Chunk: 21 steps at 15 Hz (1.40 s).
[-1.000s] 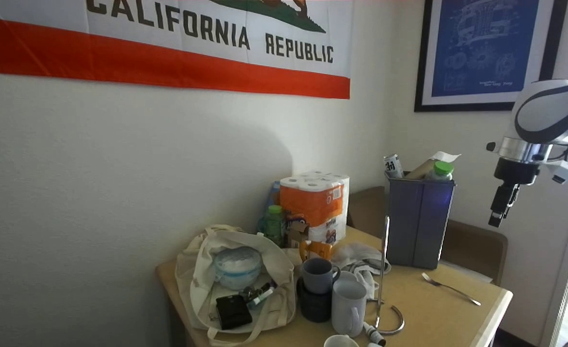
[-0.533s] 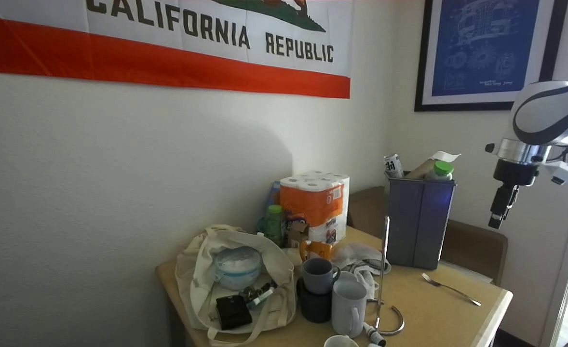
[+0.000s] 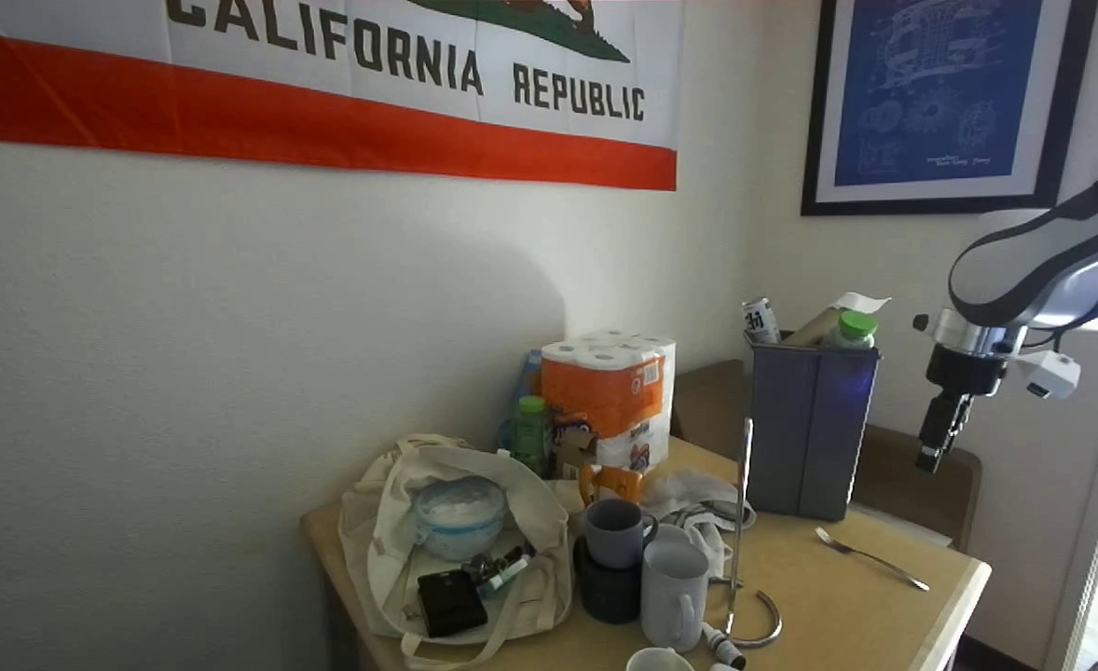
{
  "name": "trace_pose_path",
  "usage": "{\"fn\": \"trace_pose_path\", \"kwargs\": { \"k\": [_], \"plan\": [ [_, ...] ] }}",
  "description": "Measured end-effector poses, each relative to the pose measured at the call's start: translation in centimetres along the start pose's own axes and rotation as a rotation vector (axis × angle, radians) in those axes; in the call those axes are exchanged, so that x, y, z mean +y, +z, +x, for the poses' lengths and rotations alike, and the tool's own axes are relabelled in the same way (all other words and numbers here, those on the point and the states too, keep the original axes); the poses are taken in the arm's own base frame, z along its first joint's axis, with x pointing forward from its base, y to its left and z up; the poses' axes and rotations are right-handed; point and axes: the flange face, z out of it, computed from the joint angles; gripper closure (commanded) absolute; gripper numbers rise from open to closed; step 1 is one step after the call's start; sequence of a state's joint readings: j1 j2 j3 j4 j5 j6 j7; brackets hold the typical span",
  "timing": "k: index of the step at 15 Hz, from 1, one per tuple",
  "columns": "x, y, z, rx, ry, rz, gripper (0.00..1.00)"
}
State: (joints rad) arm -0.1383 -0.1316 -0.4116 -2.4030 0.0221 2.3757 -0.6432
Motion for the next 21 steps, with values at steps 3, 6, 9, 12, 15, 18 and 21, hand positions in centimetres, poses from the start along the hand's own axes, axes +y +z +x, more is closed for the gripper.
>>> {"fn": "trace_pose_path", "kwargs": {
  "k": [3, 6, 9, 12, 15, 18, 21],
  "plan": [
    [0.3, 4.1, 1.3, -0.023, -0.019, -0.006, 0.00],
    [0.9, 7.5, 2.4, -0.058, -0.029, -0.016, 0.00],
    [2.6, 10.5, 3.1, -0.072, -0.014, -0.034, 0.00],
    [5.0, 13.0, 3.3, -0.084, 0.013, -0.046, 0.00],
    [7.3, 15.6, 3.6, -0.093, 0.031, -0.032, 0.00],
    [9.2, 17.9, 3.9, -0.096, 0.048, -0.015, 0.00],
    [10.6, 20.1, 4.1, -0.101, 0.062, -0.004, 0.00]
  ]
}}
